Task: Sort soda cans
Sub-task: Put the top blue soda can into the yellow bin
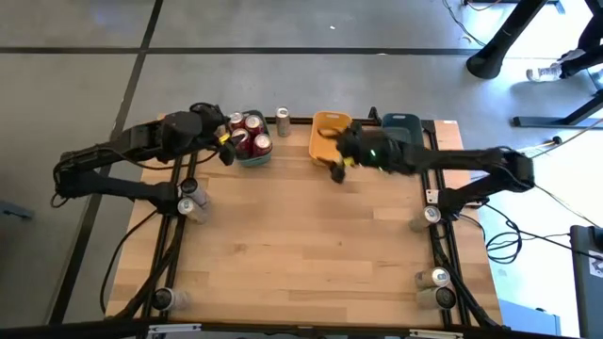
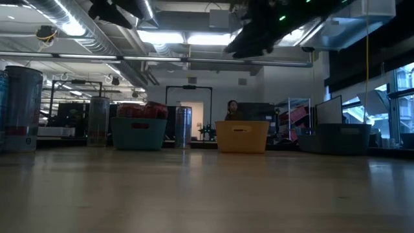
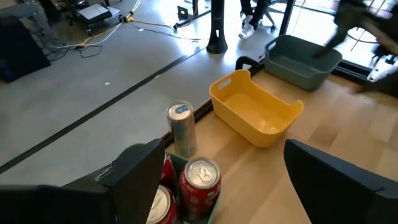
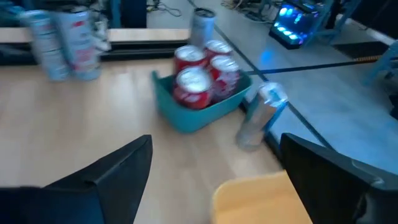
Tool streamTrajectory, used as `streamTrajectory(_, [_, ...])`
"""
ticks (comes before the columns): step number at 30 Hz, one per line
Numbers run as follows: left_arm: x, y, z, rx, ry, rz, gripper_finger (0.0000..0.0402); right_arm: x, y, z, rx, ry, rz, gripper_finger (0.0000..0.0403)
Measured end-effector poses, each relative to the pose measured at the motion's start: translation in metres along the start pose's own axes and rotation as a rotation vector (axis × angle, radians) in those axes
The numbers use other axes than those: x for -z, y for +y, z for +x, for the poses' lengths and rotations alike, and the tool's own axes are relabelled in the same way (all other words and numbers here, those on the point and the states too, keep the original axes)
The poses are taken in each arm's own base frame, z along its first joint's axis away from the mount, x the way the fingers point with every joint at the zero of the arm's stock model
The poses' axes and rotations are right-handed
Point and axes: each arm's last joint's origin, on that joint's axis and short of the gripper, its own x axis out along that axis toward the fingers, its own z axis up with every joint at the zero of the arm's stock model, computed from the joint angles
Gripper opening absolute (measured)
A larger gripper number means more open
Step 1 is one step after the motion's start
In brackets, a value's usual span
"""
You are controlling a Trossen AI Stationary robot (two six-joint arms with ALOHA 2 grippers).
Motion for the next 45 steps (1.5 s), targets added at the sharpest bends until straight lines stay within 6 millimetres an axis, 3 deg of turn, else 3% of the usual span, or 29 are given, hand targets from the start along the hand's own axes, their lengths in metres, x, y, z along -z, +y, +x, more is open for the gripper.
streamTrajectory(5, [0.001,0.0,-0.001,0.001,0.006,0.024,0.032,-0.007,-0.035,0.047,0.0,0.003,-0.013,0.0351])
streamTrajectory(13, [0.001,0.0,-0.001,0.001,0.008,0.026,0.032,-0.003,-0.086,0.119,0.013,0.037,-0.009,0.0351])
streamTrajectory(21, [0.001,0.0,-0.001,0.001,0.008,0.018,0.032,0.014,-0.12,0.17,-0.04,0.046,0.025,0.0351])
streamTrajectory(27, [0.001,0.0,-0.001,-0.005,0.006,0.017,0.032,0.026,-0.127,0.188,-0.096,0.005,0.021,0.0351])
streamTrajectory(36, [0.001,0.0,-0.001,-0.011,0.005,-0.032,0.032,0.032,-0.129,0.201,-0.087,-0.092,-0.017,0.0351])
streamTrajectory(45, [0.001,0.0,-0.001,-0.012,0.005,-0.038,0.032,0.054,-0.127,0.217,-0.094,-0.071,-0.012,0.0351])
